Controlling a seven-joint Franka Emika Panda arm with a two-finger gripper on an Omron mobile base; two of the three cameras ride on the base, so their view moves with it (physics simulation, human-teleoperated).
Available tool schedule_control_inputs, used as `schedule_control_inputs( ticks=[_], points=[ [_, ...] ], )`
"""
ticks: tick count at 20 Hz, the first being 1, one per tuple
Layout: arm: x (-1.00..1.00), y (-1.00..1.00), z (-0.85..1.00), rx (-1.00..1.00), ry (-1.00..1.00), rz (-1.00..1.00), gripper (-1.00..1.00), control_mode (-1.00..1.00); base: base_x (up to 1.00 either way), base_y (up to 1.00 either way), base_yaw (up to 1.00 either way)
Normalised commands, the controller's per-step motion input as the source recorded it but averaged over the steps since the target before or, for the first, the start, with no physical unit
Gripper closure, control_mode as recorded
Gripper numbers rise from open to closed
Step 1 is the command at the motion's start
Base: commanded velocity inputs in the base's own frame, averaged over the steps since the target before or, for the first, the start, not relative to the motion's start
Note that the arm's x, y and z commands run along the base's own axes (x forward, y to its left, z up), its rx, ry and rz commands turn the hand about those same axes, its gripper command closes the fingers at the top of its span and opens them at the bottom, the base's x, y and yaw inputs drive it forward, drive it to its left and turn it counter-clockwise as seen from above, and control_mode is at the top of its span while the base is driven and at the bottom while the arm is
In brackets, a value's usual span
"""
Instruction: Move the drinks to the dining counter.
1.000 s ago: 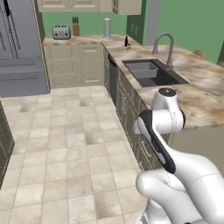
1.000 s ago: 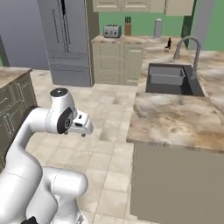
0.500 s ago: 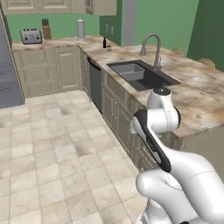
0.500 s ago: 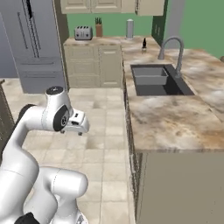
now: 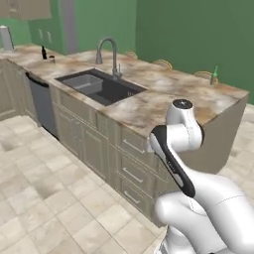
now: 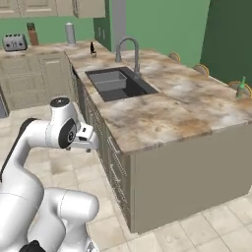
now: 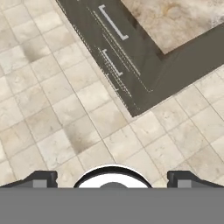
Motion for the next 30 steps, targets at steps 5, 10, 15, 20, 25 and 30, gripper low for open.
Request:
schedule_control_inputs(
  ticks=[5, 10, 15, 20, 25, 30],
  points=[
    [0.00, 0.00, 0.00, 0.00, 0.00, 0.00, -1.00, 1.00, 0.03, 0.38, -0.73],
    [0.00, 0.00, 0.00, 0.00, 0.00, 0.00, -1.00, 1.00, 0.00, 0.52, -0.72],
    [0.00, 0.00, 0.00, 0.00, 0.00, 0.00, -1.00, 1.00, 0.03, 0.98, -0.60],
    [0.00, 0.00, 0.00, 0.00, 0.00, 0.00, -1.00, 1.00, 0.00, 1.00, -0.43],
    [0.00, 0.00, 0.00, 0.00, 0.00, 0.00, -1.00, 1.00, 0.00, 1.00, -0.31],
    [0.00, 0.00, 0.00, 0.00, 0.00, 0.00, -1.00, 1.00, 0.00, 1.00, -0.26]
  ],
)
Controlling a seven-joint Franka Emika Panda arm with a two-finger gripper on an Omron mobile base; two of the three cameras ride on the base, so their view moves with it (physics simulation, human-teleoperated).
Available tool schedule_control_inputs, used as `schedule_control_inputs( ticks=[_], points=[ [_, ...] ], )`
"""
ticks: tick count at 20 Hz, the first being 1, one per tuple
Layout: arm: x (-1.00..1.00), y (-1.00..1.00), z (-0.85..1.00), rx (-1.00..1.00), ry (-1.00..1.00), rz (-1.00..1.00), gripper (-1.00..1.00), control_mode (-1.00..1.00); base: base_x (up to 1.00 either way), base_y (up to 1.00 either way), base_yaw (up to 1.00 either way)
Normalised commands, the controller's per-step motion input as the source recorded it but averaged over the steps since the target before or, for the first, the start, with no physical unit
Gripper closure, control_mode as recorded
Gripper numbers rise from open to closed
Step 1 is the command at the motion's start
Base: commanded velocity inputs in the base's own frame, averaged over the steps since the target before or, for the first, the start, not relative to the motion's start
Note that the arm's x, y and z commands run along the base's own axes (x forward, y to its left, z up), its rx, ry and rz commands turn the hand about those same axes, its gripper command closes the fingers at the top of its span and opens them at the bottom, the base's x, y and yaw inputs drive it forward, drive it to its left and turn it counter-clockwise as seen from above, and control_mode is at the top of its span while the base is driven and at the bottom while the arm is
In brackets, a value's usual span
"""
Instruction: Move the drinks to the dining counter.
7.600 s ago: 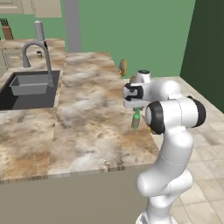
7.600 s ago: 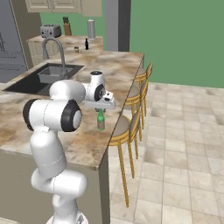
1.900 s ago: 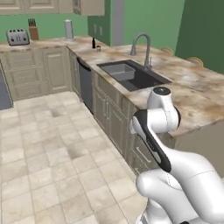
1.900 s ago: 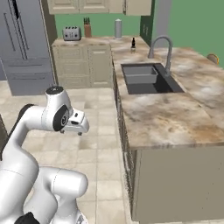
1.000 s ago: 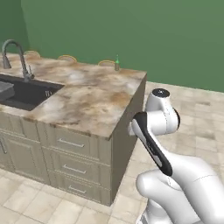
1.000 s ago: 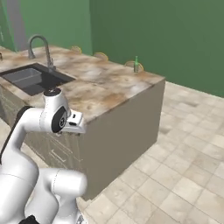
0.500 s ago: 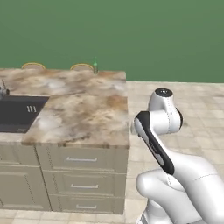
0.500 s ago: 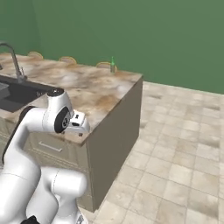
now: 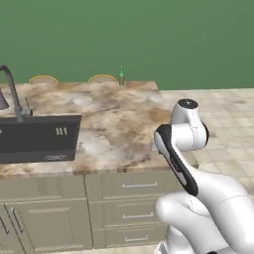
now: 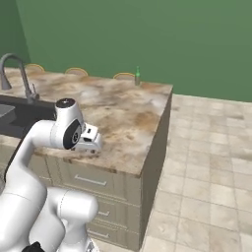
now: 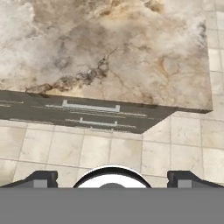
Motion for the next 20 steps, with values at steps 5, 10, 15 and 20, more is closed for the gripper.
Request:
schedule_control_inputs(
  ticks=[5, 10, 15, 20],
  points=[
    [0.00, 0.00, 0.00, 0.00, 0.00, 0.00, -1.00, 1.00, -0.08, 1.00, -0.21],
    [0.00, 0.00, 0.00, 0.00, 0.00, 0.00, -1.00, 1.00, 0.00, 1.00, -0.19],
    [0.00, 0.00, 0.00, 0.00, 0.00, 0.00, -1.00, 1.00, -0.02, 1.00, -0.18],
    [0.00, 0.00, 0.00, 0.00, 0.00, 0.00, -1.00, 1.00, -0.01, 1.00, -0.16]
  ],
)
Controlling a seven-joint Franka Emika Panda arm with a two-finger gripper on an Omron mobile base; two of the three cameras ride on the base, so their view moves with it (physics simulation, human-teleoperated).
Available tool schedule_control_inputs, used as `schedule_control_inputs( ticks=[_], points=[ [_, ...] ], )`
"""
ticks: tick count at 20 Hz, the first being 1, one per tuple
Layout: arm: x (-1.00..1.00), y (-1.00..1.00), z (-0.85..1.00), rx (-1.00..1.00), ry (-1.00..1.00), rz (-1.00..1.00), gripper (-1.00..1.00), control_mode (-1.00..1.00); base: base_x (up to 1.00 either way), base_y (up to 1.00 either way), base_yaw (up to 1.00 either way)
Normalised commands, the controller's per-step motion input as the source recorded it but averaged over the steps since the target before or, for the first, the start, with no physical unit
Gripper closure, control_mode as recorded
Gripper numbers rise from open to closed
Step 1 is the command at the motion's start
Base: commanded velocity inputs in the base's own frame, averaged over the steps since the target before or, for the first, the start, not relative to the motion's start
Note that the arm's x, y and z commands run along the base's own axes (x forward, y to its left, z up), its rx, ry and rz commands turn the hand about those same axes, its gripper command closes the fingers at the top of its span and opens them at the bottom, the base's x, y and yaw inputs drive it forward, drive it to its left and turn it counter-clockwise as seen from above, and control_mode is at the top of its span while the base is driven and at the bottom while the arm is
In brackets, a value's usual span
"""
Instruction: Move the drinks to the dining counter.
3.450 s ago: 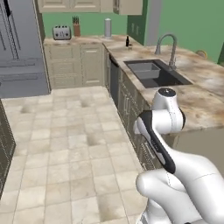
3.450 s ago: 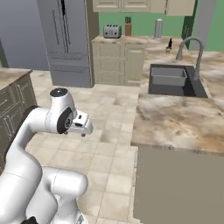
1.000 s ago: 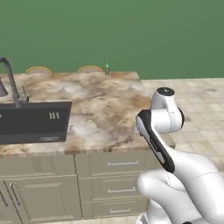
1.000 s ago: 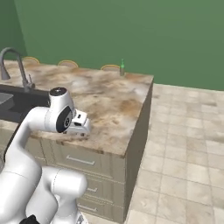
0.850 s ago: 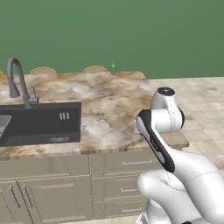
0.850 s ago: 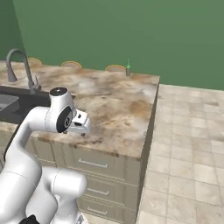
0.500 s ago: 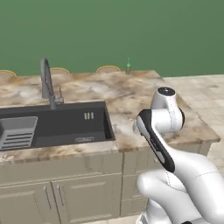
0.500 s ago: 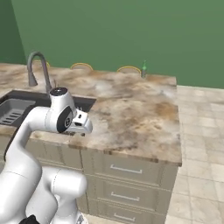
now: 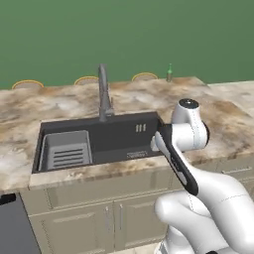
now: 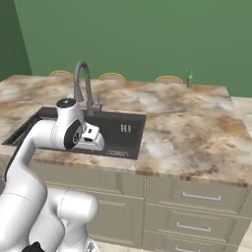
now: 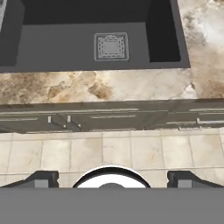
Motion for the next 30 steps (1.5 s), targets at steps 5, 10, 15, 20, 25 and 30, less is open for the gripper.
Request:
schedule_control_inputs(
  ticks=[5, 10, 15, 20, 25, 30],
  points=[
    [0.00, 0.00, 0.00, 0.00, 0.00, 0.00, -1.00, 1.00, 0.00, 1.00, -0.14],
    [0.00, 0.00, 0.00, 0.00, 0.00, 0.00, -1.00, 1.00, 0.00, 1.00, -0.12],
    [0.00, 0.00, 0.00, 0.00, 0.00, 0.00, -1.00, 1.00, 0.03, 1.00, -0.01],
    [0.00, 0.00, 0.00, 0.00, 0.00, 0.00, -1.00, 1.00, 0.14, 1.00, 0.05],
    [0.00, 0.00, 0.00, 0.00, 0.00, 0.00, -1.00, 1.00, 0.24, 0.96, 0.08],
    [0.00, 0.00, 0.00, 0.00, 0.00, 0.00, -1.00, 1.00, 0.53, 0.49, 0.01]
  ],
)
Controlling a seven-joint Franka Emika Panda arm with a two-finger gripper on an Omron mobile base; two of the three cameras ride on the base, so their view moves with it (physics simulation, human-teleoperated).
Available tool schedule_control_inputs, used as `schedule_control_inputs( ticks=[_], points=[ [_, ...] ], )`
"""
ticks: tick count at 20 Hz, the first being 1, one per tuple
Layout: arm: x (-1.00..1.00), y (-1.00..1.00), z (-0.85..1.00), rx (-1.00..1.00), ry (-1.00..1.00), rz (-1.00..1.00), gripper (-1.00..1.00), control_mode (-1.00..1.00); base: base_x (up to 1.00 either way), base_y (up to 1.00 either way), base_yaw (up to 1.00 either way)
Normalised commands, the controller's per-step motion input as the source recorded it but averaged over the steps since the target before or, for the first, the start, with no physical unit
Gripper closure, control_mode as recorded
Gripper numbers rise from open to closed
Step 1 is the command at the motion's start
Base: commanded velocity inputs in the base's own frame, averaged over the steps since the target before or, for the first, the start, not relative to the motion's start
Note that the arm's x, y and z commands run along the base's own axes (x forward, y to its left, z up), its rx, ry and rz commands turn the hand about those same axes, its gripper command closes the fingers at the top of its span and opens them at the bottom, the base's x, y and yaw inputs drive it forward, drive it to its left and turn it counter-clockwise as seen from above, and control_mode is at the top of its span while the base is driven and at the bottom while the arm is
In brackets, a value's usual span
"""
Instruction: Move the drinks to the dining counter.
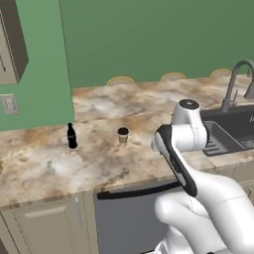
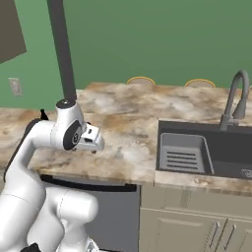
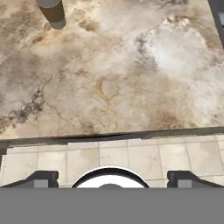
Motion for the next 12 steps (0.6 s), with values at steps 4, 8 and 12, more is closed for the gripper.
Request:
schedule_control_inputs(
  ticks=[4, 8, 12],
  points=[
    [0.00, 0.00, 0.00, 0.00, 0.00, 0.00, -1.00, 1.00, 0.59, 0.38, 0.01],
    [0.00, 0.00, 0.00, 0.00, 0.00, 0.00, -1.00, 1.00, 0.40, 0.45, 0.02],
    [0.00, 0.00, 0.00, 0.00, 0.00, 0.00, -1.00, 1.00, 0.30, 0.61, 0.04]
  ],
)
